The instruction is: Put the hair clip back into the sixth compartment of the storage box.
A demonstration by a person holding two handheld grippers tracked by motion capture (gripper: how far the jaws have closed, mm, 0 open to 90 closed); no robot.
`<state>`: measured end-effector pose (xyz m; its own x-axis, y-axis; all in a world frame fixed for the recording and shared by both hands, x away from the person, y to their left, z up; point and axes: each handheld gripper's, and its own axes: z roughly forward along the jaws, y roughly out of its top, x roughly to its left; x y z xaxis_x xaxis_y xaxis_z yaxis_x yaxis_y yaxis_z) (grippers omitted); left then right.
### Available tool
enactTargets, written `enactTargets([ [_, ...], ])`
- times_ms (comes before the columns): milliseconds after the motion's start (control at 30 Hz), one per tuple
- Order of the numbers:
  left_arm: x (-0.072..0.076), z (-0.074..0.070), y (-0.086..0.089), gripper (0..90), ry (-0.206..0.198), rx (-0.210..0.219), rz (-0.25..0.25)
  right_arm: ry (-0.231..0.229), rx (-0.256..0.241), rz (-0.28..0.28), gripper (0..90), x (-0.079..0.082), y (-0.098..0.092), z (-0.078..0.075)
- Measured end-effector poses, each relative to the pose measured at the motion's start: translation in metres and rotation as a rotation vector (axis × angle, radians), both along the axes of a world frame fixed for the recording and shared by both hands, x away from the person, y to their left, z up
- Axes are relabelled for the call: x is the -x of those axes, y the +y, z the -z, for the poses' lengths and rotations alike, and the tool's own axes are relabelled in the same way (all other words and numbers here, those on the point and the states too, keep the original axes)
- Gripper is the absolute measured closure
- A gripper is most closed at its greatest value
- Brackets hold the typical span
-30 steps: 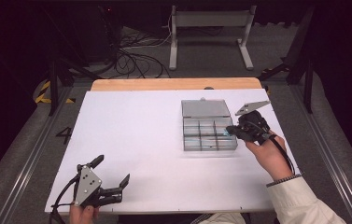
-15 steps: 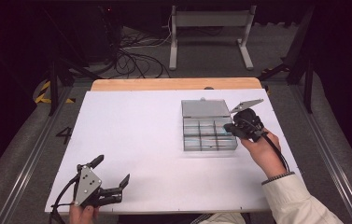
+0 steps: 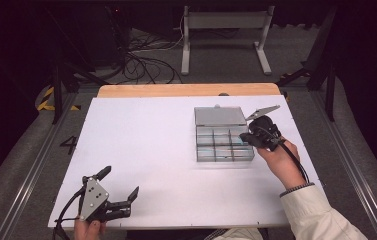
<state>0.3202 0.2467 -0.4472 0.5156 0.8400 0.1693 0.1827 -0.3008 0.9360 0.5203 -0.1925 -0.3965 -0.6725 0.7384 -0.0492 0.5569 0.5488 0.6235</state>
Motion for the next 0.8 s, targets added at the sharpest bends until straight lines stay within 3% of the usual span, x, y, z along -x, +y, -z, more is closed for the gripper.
enactTargets([
  [200,0.000,0.000,0.000,2.4,0.001,0.001,0.000,0.014,0.024,0.002,89.6,-0.003,0.002,0.007],
  [800,-0.001,0.000,0.000,2.4,0.003,0.001,0.002,0.067,0.030,0.032,89.6,-0.011,-0.003,0.028],
])
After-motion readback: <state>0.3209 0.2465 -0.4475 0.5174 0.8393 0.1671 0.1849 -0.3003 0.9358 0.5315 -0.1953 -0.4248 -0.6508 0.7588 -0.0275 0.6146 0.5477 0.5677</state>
